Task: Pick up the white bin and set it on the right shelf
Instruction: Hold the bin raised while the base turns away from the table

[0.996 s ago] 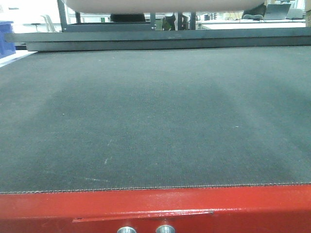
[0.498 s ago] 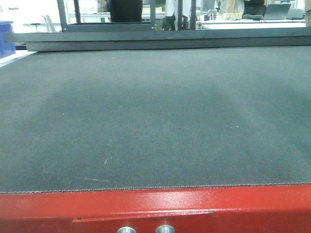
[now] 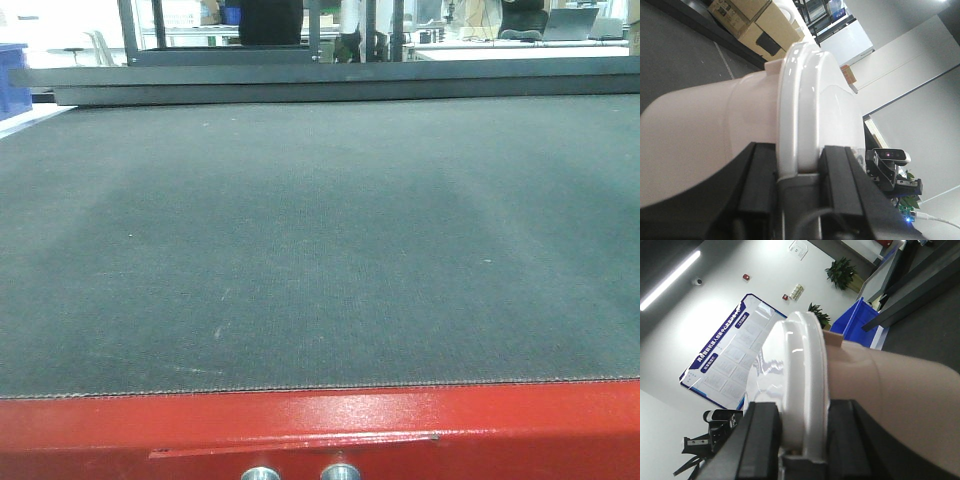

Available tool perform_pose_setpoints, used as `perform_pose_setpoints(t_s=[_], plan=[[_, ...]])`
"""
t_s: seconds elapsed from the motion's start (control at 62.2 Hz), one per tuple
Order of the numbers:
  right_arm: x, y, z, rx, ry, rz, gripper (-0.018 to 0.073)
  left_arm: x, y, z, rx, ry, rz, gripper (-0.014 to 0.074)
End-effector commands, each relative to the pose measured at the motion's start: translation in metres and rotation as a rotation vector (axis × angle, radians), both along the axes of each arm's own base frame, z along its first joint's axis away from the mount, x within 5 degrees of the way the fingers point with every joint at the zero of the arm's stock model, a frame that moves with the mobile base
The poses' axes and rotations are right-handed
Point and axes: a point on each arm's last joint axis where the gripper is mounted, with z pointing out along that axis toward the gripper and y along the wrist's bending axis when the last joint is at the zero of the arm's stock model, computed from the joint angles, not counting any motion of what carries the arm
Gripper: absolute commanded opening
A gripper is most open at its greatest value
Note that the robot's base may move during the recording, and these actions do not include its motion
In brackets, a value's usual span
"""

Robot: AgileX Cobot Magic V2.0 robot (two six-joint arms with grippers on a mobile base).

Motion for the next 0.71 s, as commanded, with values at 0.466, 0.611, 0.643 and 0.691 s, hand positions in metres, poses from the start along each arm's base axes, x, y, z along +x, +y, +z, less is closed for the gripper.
perform_pose_setpoints(t_s=[0.466,0.611,0.643,0.691], plan=[[-0.0333,0.0178,0.0400,0.136,-0.166,0.214,0.0057,-0.0368,-0.0149,0.0316,-0.064,-0.101,-0.209,-0.0126],[-0.0326,0.0175,0.0398,0.137,-0.164,0.209,0.0057,-0.0368,-0.0149,0.0316,-0.064,-0.101,-0.209,-0.0126],[-0.0321,0.0173,0.0396,0.137,-0.163,0.207,0.0057,-0.0368,-0.0149,0.0316,-0.064,-0.101,-0.209,-0.0126],[-0.0310,0.0168,0.0393,0.138,-0.159,0.198,0.0057,-0.0368,-0.0149,0.0316,-0.064,-0.101,-0.209,-0.0126]])
